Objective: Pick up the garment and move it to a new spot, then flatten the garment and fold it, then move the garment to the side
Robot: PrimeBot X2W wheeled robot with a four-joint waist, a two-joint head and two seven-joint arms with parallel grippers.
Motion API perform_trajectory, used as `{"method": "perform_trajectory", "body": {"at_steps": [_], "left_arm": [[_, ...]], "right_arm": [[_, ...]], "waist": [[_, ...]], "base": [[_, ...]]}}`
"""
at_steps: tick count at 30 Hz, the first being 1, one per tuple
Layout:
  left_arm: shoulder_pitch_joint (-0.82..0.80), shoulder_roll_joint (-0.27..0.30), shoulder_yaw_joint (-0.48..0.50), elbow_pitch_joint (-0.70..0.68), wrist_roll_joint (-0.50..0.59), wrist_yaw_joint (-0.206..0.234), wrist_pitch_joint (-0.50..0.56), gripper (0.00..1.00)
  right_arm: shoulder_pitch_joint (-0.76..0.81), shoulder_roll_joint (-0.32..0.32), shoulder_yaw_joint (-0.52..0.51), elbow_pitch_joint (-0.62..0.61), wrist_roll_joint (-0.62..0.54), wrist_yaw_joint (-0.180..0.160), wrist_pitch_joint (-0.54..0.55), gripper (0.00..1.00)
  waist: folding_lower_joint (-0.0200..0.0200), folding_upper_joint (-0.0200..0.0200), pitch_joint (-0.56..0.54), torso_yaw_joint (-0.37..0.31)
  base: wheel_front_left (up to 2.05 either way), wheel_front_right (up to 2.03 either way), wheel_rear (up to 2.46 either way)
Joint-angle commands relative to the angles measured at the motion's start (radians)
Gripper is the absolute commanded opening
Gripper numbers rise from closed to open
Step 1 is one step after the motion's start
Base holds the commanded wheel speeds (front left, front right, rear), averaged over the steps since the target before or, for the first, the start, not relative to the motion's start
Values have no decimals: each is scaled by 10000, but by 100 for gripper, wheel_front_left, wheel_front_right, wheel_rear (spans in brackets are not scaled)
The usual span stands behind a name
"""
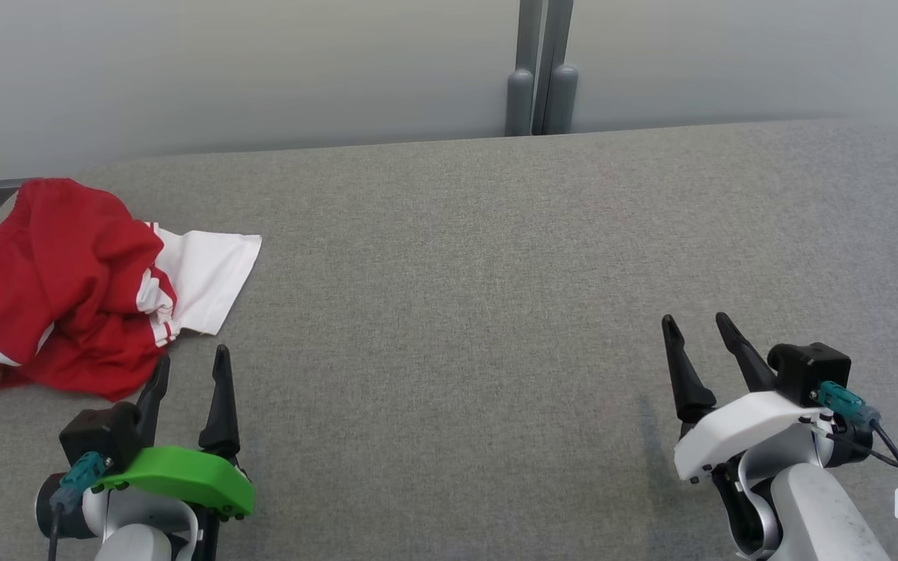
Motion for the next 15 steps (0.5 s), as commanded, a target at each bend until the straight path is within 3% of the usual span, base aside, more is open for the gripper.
{"method": "perform_trajectory", "body": {"at_steps": [1, 15], "left_arm": [[-182, 134, -11, -6, 220, 45, -108, 100], [-84, 129, 5, -13, 440, -84, -129, 100]], "right_arm": [[-95, -57, 45, -63, -215, 2, -85, 100], [-183, -61, 224, 1, -977, 3, -283, 100]], "waist": [[0, 0, 4, -4], [0, 0, 75, 70]], "base": [[0, 0, 0], [0, 0, 0]]}}
